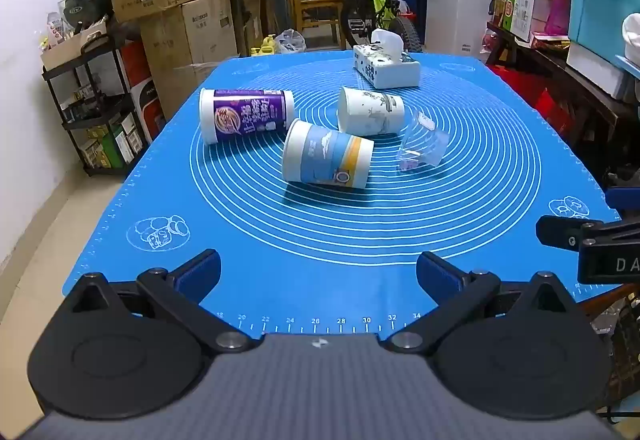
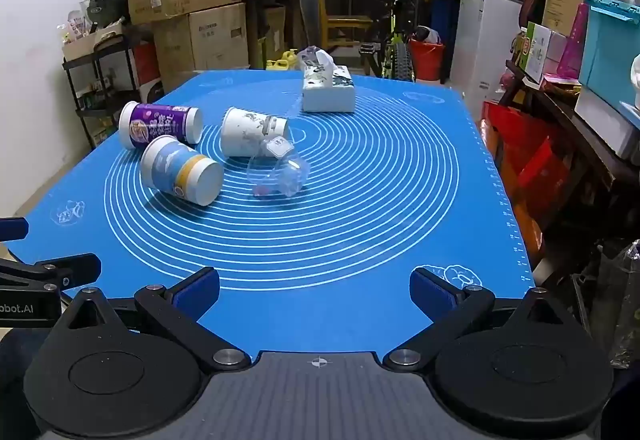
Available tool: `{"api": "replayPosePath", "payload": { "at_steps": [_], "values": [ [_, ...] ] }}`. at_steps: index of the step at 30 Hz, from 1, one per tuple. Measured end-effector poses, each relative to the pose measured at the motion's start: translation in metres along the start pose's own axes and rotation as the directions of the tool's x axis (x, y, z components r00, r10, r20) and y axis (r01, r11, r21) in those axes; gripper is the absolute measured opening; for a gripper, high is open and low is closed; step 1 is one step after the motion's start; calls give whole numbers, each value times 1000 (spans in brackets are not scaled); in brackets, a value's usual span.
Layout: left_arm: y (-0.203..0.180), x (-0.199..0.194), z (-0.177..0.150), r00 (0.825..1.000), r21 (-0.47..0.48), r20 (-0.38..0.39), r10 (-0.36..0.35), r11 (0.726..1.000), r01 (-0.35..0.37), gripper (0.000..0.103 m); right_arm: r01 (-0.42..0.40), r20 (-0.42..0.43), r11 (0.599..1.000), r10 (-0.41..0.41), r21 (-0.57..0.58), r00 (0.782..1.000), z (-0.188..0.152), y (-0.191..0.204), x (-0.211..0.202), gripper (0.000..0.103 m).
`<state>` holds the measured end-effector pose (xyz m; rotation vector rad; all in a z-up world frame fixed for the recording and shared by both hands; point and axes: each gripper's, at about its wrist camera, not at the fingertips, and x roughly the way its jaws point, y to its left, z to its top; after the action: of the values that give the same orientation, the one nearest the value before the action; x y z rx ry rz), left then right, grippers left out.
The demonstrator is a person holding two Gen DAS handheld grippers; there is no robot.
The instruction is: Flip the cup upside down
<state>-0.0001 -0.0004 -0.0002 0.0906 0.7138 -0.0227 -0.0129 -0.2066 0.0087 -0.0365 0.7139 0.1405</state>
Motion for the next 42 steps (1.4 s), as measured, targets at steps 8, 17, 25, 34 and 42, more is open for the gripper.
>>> {"api": "replayPosePath", "payload": {
  "at_steps": [8,17,25,34,42],
  "values": [
    [-1,3,-6,1000,9,1,-4,1000,4,103,-3,2,1000,3,5,1000,0,-1,1,101],
    [-4,2,-1,1000,17,-10,-4,1000,4,103,-2,0,1000,2,4,1000,0,-2,2,101],
    [-4,2,-2,1000,20,-11,-7,1000,7,103,0,-3,1000,0,3,1000,-3,-9,7,101],
    [-5,1,-3,1000,24,-9,-9,1000,9,103,9,-7,1000,-9,1,1000,-2,-2,4,101],
    [-7,1,-4,1000,31,-7,-12,999,12,103,14,-8,1000,-14,-2,1000,0,-2,3,101]
  ]
}}
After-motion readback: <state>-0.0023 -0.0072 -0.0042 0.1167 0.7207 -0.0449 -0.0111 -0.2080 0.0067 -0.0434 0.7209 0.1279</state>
